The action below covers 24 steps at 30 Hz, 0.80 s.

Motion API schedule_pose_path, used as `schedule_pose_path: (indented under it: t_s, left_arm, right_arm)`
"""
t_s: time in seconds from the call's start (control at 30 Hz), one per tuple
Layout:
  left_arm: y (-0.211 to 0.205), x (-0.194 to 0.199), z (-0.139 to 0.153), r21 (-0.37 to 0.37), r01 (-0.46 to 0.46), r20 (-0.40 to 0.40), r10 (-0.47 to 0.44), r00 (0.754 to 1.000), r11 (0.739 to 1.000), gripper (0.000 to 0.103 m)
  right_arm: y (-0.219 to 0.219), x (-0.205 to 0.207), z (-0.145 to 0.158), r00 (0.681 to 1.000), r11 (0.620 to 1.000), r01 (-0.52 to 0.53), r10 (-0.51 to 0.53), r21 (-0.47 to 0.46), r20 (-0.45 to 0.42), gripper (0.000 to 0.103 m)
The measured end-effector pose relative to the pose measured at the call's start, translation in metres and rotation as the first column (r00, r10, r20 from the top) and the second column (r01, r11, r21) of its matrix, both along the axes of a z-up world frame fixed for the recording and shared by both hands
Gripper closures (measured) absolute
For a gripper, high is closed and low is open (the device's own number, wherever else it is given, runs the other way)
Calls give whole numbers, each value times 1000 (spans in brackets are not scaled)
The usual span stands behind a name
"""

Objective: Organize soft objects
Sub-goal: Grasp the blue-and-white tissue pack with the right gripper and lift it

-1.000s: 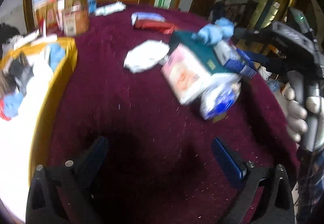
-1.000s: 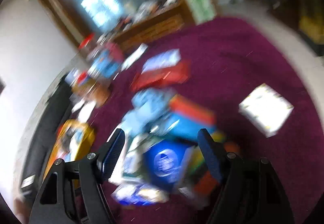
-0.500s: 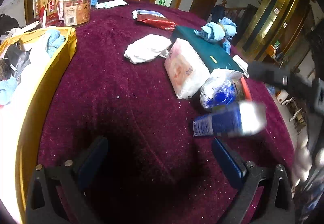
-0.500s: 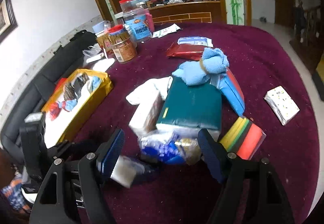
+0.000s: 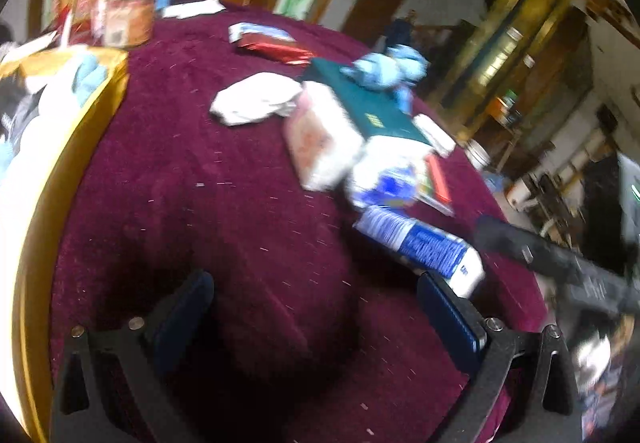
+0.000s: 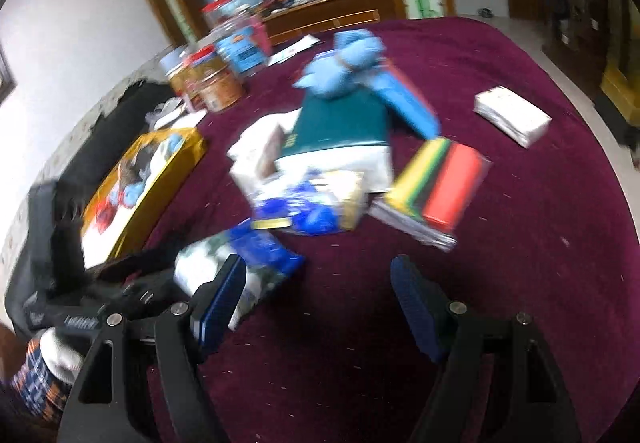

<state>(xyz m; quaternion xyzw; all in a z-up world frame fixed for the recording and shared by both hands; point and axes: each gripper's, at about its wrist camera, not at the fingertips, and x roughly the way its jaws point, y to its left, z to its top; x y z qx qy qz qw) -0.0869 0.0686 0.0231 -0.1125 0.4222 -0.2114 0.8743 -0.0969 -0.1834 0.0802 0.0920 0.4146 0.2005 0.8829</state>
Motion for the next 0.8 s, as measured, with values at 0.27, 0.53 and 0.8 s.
schedule_pose_path:
  t_s: [0.27, 0.53, 0.8]
  left_arm:
    - [-50, -12, 14, 99, 106, 29, -110, 994, 989, 1]
    - [-100, 2, -8, 255, 115, -45, -107, 993, 960, 1]
    - [-76, 1, -5, 215, 73, -44, -65, 997, 974, 25]
  right_arm:
    - [-54, -6, 2, 994, 992, 112, -112, 62, 2, 29]
    - [-69, -11, 1, 989, 987, 148, -148, 66, -7, 29]
    - [-73, -11, 7, 987, 986, 159, -159, 56, -5, 29]
